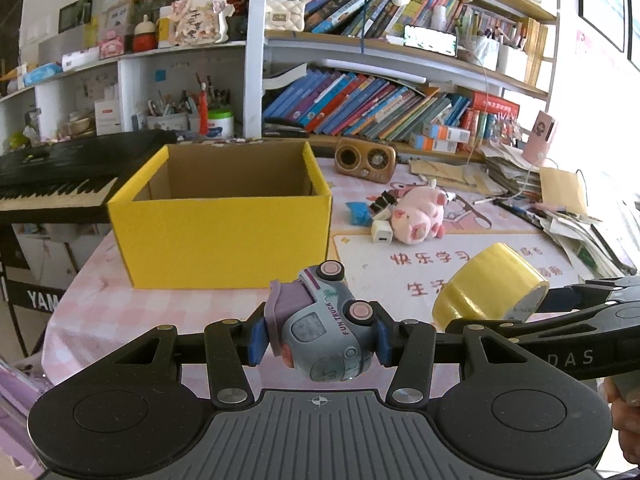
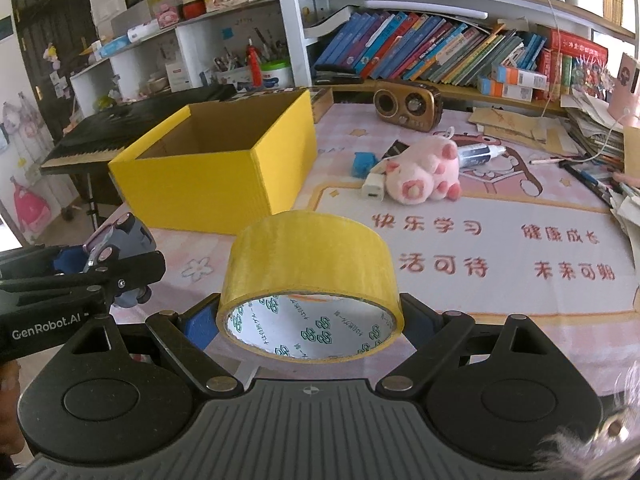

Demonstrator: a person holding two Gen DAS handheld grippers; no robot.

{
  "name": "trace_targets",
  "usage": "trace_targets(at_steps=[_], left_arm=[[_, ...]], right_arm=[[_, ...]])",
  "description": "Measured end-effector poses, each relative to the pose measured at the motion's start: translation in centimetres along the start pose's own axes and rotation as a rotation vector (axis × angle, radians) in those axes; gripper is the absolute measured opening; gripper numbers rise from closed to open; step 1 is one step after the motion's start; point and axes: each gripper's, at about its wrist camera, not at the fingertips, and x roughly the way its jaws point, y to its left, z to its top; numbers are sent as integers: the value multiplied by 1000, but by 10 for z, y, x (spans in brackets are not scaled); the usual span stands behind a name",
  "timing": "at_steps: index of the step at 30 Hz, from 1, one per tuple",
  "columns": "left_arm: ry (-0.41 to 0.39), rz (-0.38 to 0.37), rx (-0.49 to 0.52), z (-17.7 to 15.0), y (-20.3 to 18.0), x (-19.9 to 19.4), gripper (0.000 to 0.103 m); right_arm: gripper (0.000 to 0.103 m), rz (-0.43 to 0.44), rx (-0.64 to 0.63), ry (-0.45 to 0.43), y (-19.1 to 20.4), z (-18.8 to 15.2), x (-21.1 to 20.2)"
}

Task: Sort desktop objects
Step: 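Carry the tape roll and grey toy car toward the yellow box with both tools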

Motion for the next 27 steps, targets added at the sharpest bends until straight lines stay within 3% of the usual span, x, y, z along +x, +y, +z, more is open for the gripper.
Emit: trace_targets(at_steps=[27], left_arm=[[-40,73,-58,-17,48,-36,50]], right_arm=[[90,68,-90,-4,68,-4,4]])
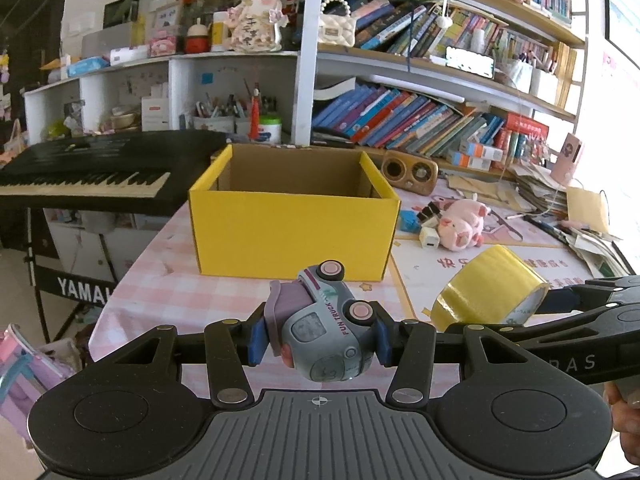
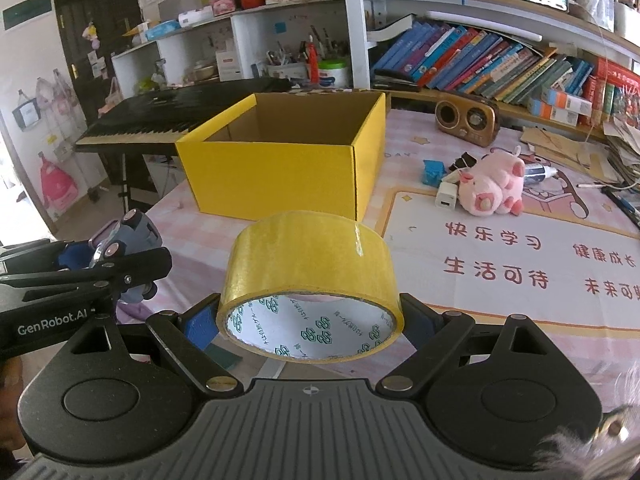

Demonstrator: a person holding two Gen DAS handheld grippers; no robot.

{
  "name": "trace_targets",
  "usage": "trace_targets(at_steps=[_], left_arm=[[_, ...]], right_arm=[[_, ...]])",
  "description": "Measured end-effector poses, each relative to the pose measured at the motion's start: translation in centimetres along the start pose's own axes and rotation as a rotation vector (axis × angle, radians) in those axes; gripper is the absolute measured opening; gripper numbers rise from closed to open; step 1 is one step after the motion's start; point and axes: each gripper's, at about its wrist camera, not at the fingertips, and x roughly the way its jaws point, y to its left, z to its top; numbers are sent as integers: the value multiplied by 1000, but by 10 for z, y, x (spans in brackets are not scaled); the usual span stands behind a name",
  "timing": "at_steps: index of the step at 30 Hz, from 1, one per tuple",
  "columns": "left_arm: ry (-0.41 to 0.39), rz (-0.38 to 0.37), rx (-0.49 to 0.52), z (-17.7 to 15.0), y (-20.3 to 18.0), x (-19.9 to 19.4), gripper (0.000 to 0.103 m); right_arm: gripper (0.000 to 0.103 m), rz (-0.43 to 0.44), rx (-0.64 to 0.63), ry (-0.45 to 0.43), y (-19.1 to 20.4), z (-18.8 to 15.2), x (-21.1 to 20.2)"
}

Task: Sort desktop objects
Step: 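Carry the tape roll and grey toy car toward the yellow box with both tools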

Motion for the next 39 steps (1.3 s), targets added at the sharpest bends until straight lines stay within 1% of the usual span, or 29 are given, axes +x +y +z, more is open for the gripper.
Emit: trace_targets(at_steps=[15,27,34,39], left_arm=[[-15,1,10,2,4,-3,50],[-18,25,-27,7,8,9,50],[-18,47,-30,21,13,22,50],[-38,56,-37,39,17,33,50]], right_arm=[[90,11,-22,-6,10,7,5],[90,20,-81,-11,12,16,11],[90,42,-89,-19,8,29,25],[90,48,-87,-38,2,48,36]])
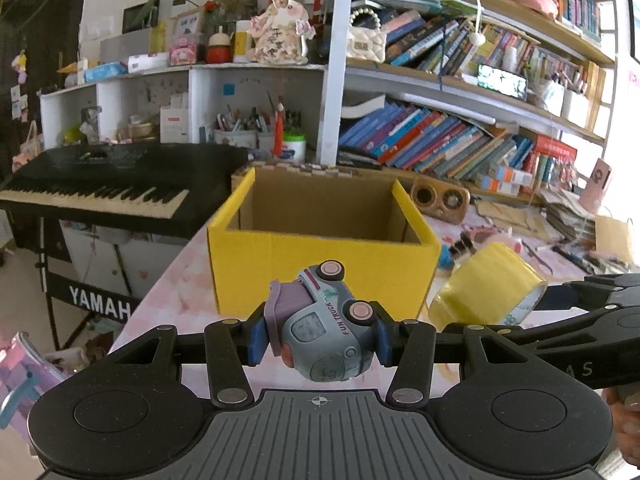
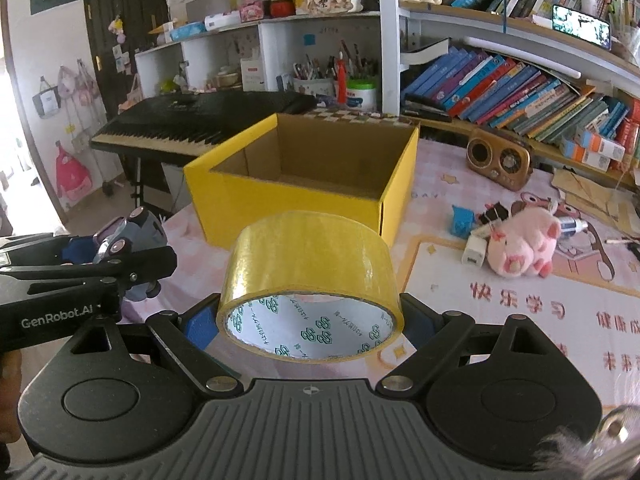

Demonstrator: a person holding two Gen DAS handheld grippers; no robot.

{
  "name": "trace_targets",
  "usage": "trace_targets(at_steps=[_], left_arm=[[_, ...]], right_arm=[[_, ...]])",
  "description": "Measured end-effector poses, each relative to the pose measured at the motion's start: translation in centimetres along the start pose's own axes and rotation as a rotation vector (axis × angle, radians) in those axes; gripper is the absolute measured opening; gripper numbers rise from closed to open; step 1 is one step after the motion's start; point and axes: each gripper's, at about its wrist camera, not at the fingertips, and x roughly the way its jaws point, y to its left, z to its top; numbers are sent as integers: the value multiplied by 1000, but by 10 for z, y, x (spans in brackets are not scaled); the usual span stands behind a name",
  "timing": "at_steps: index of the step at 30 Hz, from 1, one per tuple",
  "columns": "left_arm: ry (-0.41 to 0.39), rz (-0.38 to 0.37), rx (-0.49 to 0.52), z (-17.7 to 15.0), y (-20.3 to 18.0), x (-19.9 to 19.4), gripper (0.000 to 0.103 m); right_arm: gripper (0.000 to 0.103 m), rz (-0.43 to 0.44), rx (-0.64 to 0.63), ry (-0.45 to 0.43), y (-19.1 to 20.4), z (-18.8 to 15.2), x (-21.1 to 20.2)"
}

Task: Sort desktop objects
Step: 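Carry the tape roll and grey toy car toward the yellow box with both tools, then lower the tape roll into the box and open the right tool while the left tool releases the car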

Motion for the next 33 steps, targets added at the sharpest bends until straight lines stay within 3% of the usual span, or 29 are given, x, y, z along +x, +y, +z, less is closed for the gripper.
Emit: trace_targets(at_steps=[10,15,20,27,31,33], left_arm=[[-76,33,-22,51,10,41,50],[-81,48,-15,69,12,70,50],[-28,8,13,83,12,107,50],[62,9,69,93,8,156,50],[150,1,78,87,8,185,50],[187,15,88,84,7,196,50]], right_arm=[[90,26,-60,-90,-21,61,31],[90,34,-148,-100,-31,87,59],[90,56,-294,-67,-35,107,94],[90,111,-510,4,-40,125,150],[90,162,-632,75,-41,129,183],[90,229,-652,121,-45,134,195]])
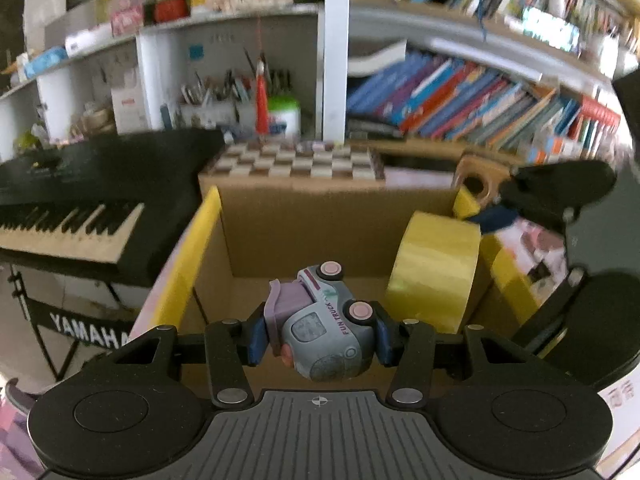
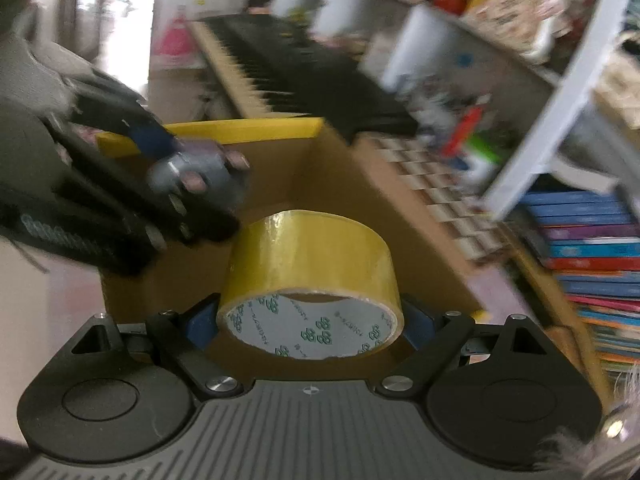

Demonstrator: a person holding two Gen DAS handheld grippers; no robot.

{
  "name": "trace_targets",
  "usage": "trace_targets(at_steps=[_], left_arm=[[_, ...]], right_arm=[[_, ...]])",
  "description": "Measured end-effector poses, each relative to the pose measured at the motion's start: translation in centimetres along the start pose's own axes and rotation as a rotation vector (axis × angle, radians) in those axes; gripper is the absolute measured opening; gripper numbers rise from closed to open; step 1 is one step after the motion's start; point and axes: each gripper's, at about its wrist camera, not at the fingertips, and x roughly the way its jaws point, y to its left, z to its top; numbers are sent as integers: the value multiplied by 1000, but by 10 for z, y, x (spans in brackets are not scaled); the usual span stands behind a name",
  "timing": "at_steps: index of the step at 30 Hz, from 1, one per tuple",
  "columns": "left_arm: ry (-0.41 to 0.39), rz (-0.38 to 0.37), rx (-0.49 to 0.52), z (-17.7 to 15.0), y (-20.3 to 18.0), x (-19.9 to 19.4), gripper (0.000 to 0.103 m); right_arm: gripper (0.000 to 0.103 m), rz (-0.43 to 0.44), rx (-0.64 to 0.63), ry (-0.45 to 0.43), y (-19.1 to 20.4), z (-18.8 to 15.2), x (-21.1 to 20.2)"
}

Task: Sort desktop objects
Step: 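Lower the tape roll into the box and open the right tool while the left tool releases the car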

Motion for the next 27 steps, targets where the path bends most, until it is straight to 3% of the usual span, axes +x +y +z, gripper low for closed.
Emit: trace_targets(at_steps=[5,11,18,24,27], left_arm=[[67,3,-38,-1,8,16,50],[97,26,-8,1,4,24,50],[118,-4,42,4,-7,35,50],[102,8,70,6,-10,36,50],[54,13,44,7,-5,28,60]], right_arm=[[90,127,-42,60,-11,10,16],[90,57,-111,109,-20,15,34],[90,103,-180,180,-17,10,55],[90,109,-144,204,-22,8,63],[90,94,-130,205,-22,6,62]])
